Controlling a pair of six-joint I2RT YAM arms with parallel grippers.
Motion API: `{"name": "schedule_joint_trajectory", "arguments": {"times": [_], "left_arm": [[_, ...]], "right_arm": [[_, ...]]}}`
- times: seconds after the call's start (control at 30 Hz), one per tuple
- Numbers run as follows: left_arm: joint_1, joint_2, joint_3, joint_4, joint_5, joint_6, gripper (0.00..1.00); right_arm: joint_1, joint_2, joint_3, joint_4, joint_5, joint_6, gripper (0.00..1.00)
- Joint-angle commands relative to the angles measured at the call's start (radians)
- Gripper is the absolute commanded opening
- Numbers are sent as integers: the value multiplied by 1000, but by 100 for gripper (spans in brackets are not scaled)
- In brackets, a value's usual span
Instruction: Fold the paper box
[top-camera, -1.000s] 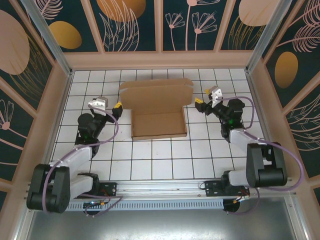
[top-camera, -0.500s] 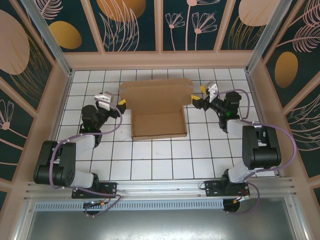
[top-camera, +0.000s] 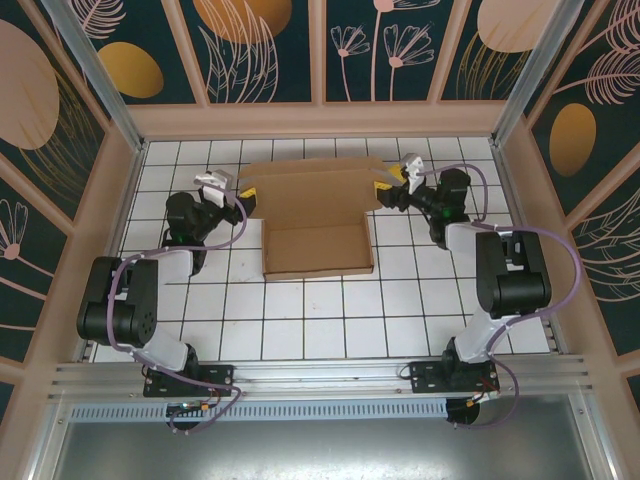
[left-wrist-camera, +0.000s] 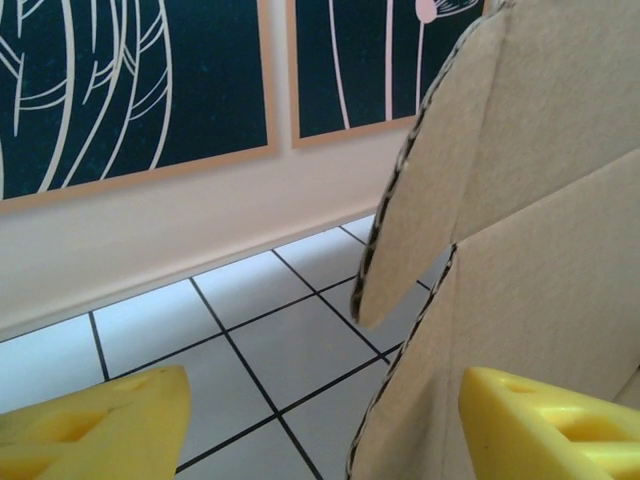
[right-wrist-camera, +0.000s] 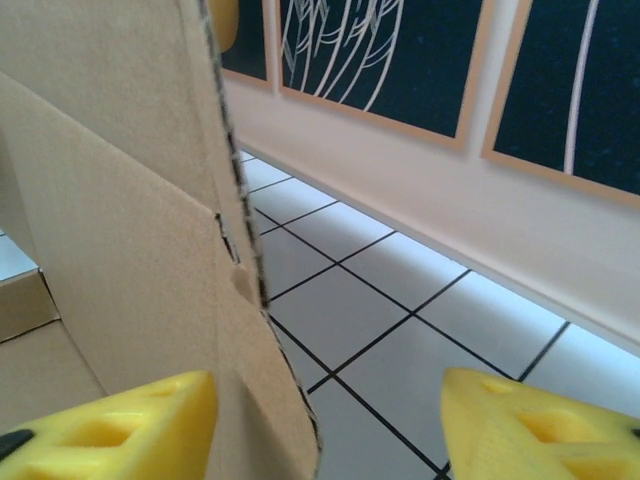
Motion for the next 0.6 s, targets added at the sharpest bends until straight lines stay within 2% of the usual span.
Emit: {"name": "schedule_joint_trajectory", "arguments": {"times": [0.0,0.1,0.23,0.3,0.4,0.57], "left_arm": [[6,19,20,-3,54,9,66],[6,21,21,-10,50,17,59],[6,29,63,-106,78,34,49],[6,27,71,-139,67,31,42],[6,12,63,-159,63,24,34],[-5,-31,48,-184,63,9,16]], "right_arm": [[19,30,37,-16,-15,6,53],[24,33,41,-21,-40,16,41],[30,40,23,-13,-64,23,39],[33,46,21,-11,-60,31,31],[55,39,20,-24,-39,18,18],[96,4,-3,-40,51,-6,6]]}}
